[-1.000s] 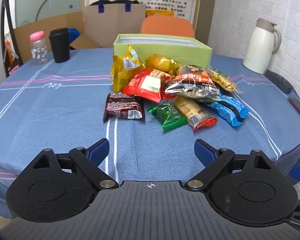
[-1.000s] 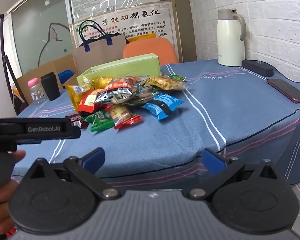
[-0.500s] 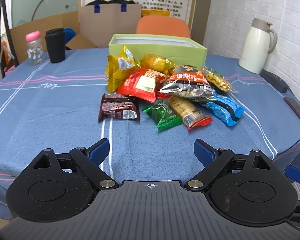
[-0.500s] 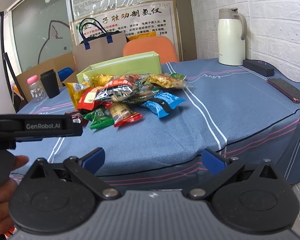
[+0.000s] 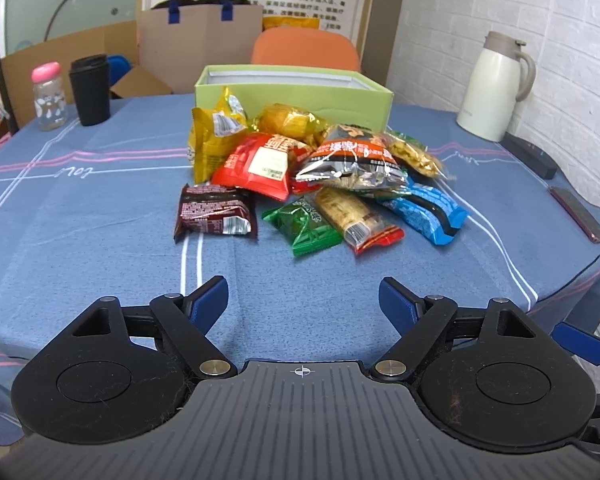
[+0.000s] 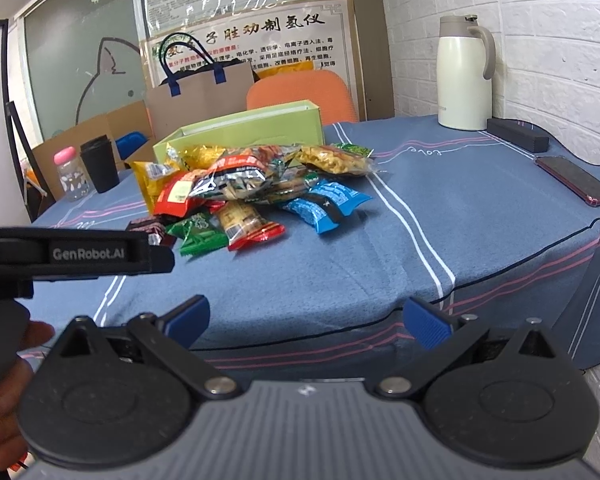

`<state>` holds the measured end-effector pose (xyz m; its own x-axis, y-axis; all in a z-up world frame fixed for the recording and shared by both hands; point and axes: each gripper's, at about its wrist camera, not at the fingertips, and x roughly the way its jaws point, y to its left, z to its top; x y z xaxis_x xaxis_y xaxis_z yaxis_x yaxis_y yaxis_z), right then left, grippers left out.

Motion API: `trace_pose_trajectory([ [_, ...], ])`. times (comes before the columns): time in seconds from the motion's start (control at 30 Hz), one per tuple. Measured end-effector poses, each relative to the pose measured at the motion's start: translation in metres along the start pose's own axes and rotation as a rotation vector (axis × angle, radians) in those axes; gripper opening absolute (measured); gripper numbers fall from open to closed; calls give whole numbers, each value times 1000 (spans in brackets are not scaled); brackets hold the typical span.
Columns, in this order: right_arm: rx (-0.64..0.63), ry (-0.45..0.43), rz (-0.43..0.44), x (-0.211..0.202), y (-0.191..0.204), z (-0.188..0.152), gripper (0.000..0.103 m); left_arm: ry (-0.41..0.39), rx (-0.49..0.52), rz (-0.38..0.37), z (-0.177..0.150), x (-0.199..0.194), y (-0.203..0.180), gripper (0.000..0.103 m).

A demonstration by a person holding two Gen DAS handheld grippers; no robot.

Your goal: Organize snacks

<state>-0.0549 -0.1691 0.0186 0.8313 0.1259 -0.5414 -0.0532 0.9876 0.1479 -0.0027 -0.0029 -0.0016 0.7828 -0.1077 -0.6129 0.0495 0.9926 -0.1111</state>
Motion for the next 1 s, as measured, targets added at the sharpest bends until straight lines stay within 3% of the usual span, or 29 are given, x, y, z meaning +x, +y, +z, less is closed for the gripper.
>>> trace_pose_trajectory([
  [0.33, -1, 3, -2, 0, 0, 1, 103, -21, -3, 8, 1, -2, 1, 82],
  [0.63, -10, 0, -5, -1, 0, 1, 103, -13, 10, 0, 1, 0, 1, 86],
  [0.77, -13, -60, 17, -10, -3, 3, 103, -24, -36, 15, 6, 1, 27, 89],
  [0.87, -3, -105, 90, -10, -8, 4, 103, -13, -44, 38, 10, 6, 50, 89],
  [1.0, -40, -46, 94, 23, 5, 6, 103, 21, -58, 39, 14, 17, 67, 90],
])
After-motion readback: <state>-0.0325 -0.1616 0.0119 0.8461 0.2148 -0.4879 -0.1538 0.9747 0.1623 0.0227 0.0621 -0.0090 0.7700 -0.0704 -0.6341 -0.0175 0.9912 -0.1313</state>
